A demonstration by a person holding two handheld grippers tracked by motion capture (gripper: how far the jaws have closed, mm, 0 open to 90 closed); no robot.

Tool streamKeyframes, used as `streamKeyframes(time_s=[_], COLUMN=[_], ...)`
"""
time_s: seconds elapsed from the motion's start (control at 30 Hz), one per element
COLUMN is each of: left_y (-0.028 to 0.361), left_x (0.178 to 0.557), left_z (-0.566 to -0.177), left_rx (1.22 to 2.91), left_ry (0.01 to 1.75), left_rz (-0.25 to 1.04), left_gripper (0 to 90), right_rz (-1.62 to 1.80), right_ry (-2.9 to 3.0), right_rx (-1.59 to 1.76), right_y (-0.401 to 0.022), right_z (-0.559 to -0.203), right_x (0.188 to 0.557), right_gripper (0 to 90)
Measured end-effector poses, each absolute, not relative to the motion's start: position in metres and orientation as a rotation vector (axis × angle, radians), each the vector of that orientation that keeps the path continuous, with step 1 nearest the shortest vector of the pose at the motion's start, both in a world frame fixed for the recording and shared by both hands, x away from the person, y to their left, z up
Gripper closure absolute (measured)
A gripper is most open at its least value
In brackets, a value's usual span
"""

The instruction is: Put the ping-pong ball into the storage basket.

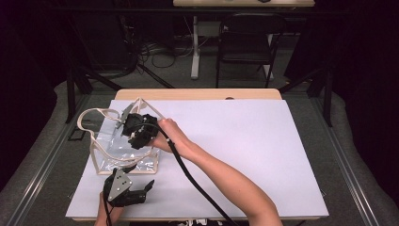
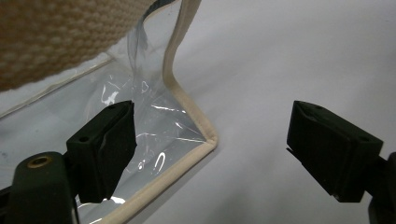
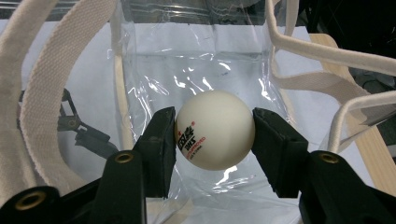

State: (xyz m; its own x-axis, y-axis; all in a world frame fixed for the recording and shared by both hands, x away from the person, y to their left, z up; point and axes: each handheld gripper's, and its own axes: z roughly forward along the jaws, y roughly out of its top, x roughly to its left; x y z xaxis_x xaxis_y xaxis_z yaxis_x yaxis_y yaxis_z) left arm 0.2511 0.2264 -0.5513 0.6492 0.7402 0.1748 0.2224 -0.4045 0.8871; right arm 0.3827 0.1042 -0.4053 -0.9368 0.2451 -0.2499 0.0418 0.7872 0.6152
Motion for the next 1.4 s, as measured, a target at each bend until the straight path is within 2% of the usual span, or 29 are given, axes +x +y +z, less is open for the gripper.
streamKeyframes(time_s=[0.6,0.73,1.07,1.17,1.4], left_y=[0.227,0.226,0.225,0.224,0.223], left_x=[0.251,0.251,0.252,0.252,0.253], left_z=[-0.551,-0.551,-0.551,-0.551,-0.551], left_rx=[1.948,1.948,1.947,1.948,1.946], left_ry=[0.755,0.755,0.753,0.757,0.753], left_rz=[0.706,0.706,0.705,0.708,0.705], left_gripper=[16.1,16.0,16.1,16.0,16.1], right_rz=[0.865,0.87,0.987,1.023,1.098], right_ry=[2.709,2.713,2.71,2.7,2.659], right_rx=[0.205,0.212,0.266,0.266,0.285], right_y=[0.104,0.101,0.085,0.08,0.066], right_z=[-0.406,-0.403,-0.396,-0.392,-0.381], right_x=[0.38,0.381,0.384,0.383,0.382], right_gripper=[49.0,43.1,19.1,14.6,12.6])
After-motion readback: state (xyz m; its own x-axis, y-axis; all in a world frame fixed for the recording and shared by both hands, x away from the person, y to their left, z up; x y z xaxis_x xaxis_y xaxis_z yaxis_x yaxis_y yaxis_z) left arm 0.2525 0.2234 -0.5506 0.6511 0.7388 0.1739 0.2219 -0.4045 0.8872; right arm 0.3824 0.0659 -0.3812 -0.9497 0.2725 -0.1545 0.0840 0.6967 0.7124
